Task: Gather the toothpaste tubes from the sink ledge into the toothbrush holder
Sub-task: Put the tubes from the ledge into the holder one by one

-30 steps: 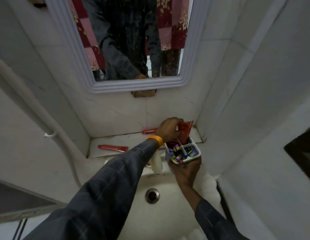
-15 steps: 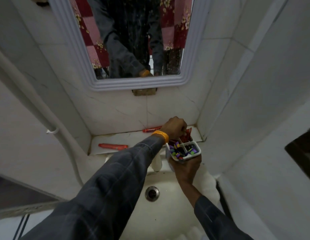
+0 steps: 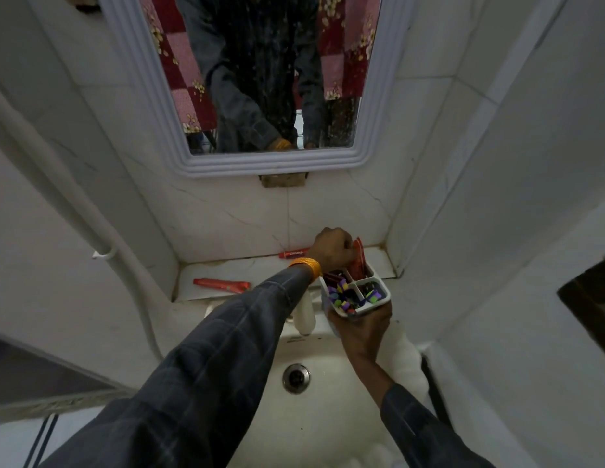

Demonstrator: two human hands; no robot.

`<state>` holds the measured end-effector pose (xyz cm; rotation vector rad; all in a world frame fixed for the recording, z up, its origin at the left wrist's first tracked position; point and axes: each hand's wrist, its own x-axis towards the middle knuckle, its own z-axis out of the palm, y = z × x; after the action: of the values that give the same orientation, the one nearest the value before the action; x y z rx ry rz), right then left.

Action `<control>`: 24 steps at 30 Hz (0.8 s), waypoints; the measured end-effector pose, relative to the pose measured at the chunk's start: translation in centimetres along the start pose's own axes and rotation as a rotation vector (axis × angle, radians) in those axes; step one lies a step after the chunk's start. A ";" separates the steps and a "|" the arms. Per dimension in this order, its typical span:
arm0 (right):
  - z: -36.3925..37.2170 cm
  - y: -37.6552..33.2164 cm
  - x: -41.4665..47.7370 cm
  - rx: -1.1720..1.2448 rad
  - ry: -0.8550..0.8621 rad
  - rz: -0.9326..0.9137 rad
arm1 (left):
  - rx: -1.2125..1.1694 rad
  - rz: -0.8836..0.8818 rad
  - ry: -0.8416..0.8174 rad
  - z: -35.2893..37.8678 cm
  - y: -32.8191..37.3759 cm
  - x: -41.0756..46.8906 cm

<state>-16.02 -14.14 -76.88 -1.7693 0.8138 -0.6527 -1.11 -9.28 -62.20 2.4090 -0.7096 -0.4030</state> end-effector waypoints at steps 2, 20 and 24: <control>-0.1 0.0 0.0 0.007 -0.007 -0.009 | 0.029 -0.050 -0.028 0.1 0.3 0.1; -0.4 0.1 0.6 0.039 -0.027 -0.023 | -0.004 -0.225 0.071 -7.4 -9.2 -3.1; -0.9 -1.8 -0.3 0.112 -0.026 -0.065 | 0.403 -0.392 -0.085 -6.7 -17.6 -8.0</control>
<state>-16.49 -13.96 -74.93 -1.7046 0.6910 -0.7036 2.25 10.39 -66.84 2.9391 -0.3725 -0.5655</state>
